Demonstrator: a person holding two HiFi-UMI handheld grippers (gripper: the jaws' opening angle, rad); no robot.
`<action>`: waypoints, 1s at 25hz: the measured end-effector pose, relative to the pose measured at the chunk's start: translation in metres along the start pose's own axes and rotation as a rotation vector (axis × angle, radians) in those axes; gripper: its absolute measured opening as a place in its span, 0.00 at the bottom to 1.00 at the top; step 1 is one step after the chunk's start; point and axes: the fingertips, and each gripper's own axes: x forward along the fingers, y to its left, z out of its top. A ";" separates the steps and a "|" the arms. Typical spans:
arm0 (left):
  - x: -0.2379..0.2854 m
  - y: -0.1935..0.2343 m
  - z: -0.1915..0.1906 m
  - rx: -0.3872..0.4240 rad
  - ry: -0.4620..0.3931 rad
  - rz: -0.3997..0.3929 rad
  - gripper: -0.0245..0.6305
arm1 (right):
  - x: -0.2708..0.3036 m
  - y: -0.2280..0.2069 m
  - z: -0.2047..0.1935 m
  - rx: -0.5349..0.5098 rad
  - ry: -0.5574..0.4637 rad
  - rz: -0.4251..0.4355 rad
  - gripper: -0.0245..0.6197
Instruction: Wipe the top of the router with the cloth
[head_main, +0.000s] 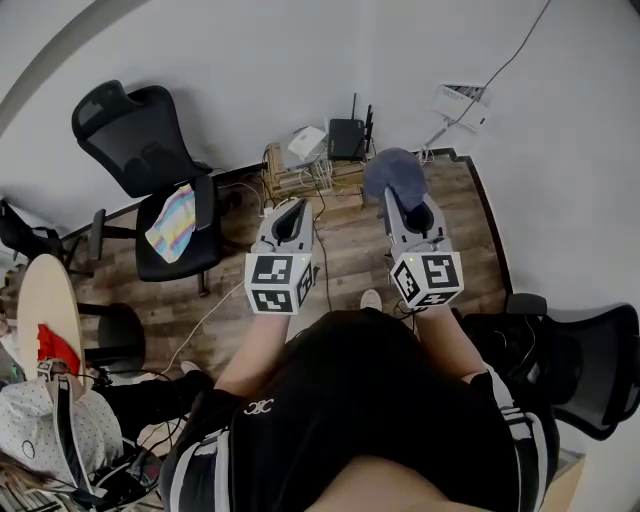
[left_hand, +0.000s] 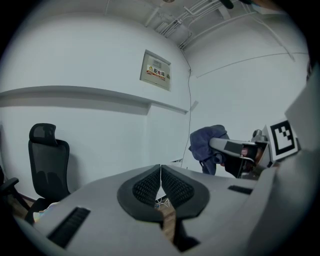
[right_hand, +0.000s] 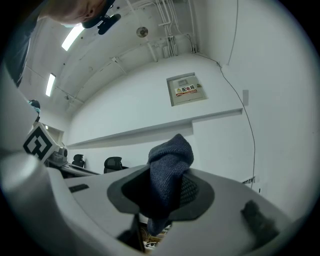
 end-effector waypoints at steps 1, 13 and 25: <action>0.009 -0.002 0.001 0.001 0.003 0.002 0.06 | 0.005 -0.008 -0.003 0.006 0.005 0.002 0.21; 0.121 -0.027 0.007 -0.008 0.032 0.067 0.06 | 0.070 -0.107 -0.020 0.023 0.029 0.091 0.21; 0.181 -0.054 -0.005 -0.016 0.103 0.099 0.06 | 0.101 -0.174 -0.045 0.080 0.066 0.134 0.21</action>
